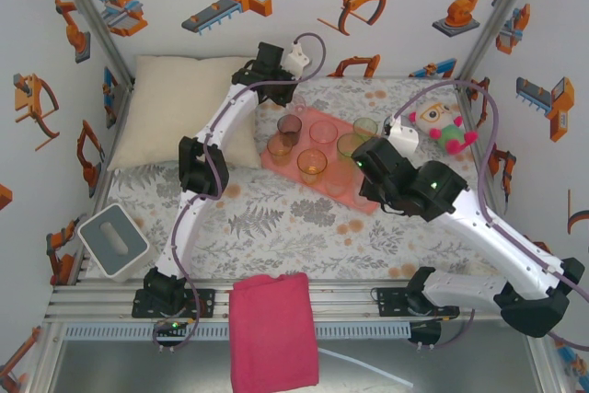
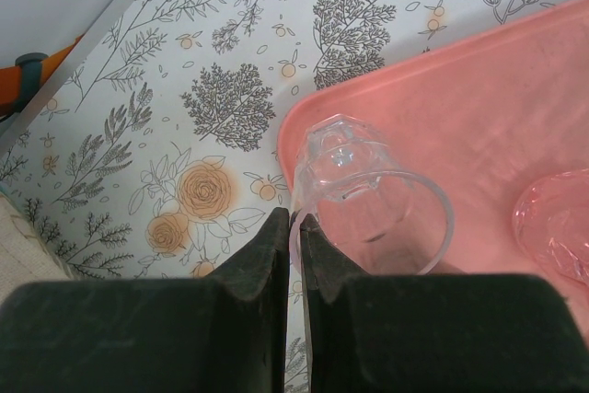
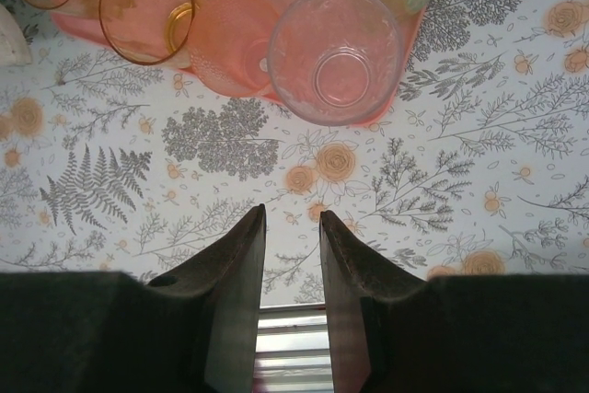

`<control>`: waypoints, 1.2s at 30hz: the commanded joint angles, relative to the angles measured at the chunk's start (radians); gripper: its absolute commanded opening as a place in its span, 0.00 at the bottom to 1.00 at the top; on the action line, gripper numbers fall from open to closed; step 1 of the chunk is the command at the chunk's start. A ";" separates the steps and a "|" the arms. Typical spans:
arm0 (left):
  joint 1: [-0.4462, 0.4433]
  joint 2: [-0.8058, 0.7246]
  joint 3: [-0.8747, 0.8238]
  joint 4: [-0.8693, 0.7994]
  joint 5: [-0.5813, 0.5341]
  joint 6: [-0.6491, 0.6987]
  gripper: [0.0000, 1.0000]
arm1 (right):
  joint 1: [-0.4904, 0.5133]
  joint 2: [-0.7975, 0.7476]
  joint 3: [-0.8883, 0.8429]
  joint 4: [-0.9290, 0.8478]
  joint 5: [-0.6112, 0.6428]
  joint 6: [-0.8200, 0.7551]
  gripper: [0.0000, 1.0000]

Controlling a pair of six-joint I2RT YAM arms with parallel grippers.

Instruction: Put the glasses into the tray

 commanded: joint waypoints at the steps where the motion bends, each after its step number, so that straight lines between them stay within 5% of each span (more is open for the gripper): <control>1: 0.009 0.018 0.020 0.010 0.026 0.022 0.15 | -0.008 0.001 -0.013 0.015 0.000 -0.009 0.32; 36: 0.008 0.059 0.027 -0.010 0.047 0.038 0.18 | -0.031 0.017 -0.047 0.051 -0.036 -0.017 0.32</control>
